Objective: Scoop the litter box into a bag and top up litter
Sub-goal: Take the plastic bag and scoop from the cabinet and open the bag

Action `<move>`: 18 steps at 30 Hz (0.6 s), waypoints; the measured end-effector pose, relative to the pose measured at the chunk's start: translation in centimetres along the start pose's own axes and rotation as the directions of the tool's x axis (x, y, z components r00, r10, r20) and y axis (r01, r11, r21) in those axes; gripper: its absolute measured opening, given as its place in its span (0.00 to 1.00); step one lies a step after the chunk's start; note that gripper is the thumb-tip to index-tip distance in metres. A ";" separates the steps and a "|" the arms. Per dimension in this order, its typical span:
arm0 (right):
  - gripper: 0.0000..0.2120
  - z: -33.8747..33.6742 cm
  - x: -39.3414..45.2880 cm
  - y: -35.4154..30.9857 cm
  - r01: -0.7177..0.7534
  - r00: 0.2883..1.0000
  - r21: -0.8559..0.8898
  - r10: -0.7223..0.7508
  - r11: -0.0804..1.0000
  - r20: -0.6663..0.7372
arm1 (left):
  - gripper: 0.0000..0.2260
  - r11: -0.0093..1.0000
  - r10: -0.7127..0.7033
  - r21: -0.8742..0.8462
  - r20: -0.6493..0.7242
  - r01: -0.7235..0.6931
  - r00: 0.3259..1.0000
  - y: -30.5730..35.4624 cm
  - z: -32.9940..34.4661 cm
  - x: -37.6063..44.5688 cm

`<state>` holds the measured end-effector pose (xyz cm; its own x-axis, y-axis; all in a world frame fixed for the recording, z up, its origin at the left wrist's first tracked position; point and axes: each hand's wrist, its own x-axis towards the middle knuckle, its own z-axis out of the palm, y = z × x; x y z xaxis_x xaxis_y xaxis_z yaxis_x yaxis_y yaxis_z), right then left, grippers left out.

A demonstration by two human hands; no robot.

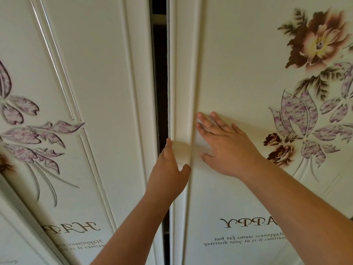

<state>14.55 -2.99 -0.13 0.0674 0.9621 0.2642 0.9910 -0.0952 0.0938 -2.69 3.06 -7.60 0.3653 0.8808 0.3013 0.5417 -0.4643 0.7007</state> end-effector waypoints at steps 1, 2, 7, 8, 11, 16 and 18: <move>0.40 0.1 -0.2 0.4 -0.010 1.000 -0.001 0.010 1.000 0.001 | 0.40 1.000 0.013 -0.001 0.007 -0.013 1.000 0.2 0.2 0.1; 0.40 0.2 -0.4 0.9 -0.023 1.000 0.000 0.023 1.000 0.003 | 0.40 1.000 0.026 0.001 0.014 -0.026 1.000 0.4 0.5 0.2; 0.43 0.4 -1.8 2.8 -0.107 0.994 0.030 0.107 0.994 0.017 | 0.38 0.996 0.081 0.029 0.063 -0.083 0.995 1.9 2.1 1.0; 0.43 0.4 -2.1 3.1 -0.121 0.993 0.037 0.120 0.992 0.015 | 0.37 0.995 0.092 0.036 0.072 -0.095 0.993 2.3 2.4 1.2; 0.42 0.4 -3.0 4.3 -0.174 0.984 0.055 0.173 0.983 0.030 | 0.35 0.990 0.130 0.050 0.098 -0.135 0.987 3.3 3.6 1.7; 0.39 0.7 -4.6 7.0 -0.277 0.959 0.132 0.267 0.952 0.094 | 0.34 0.982 0.169 0.053 0.158 -0.179 0.973 5.7 5.8 2.3; 0.39 1.1 -5.3 8.2 -0.308 0.950 0.164 0.294 0.937 0.107 | 0.34 0.979 0.188 0.048 0.186 -0.200 0.964 6.7 6.9 2.4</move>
<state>22.42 -8.64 -1.81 0.3674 0.9133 0.1755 0.9268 -0.3439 -0.1508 7.09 1.44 -6.64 0.5947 0.7450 0.3023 0.4934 -0.6350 0.5944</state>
